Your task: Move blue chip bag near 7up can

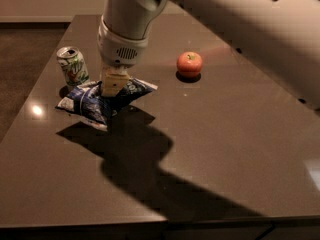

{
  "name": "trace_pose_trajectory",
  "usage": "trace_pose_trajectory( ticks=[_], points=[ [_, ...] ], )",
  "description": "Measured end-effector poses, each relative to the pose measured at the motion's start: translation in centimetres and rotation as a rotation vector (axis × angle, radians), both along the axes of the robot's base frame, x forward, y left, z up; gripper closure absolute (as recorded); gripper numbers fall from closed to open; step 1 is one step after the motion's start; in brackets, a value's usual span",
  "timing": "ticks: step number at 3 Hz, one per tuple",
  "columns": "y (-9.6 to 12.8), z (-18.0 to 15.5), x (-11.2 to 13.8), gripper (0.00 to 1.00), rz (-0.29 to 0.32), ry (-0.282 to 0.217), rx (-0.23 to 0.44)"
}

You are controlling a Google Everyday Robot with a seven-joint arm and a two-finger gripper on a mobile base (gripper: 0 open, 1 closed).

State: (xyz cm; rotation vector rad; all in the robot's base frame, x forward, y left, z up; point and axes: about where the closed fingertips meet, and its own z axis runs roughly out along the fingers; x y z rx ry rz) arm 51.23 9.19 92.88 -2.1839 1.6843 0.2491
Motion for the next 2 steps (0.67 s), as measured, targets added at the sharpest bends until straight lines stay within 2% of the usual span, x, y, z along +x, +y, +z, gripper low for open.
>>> trace_pose_trajectory(
  ticks=[1,2],
  points=[
    [1.7,-1.1,1.1,1.0,0.001,0.01,-0.015],
    [2.7,-2.5,2.6,0.75,-0.017,0.027,-0.043]
  ],
)
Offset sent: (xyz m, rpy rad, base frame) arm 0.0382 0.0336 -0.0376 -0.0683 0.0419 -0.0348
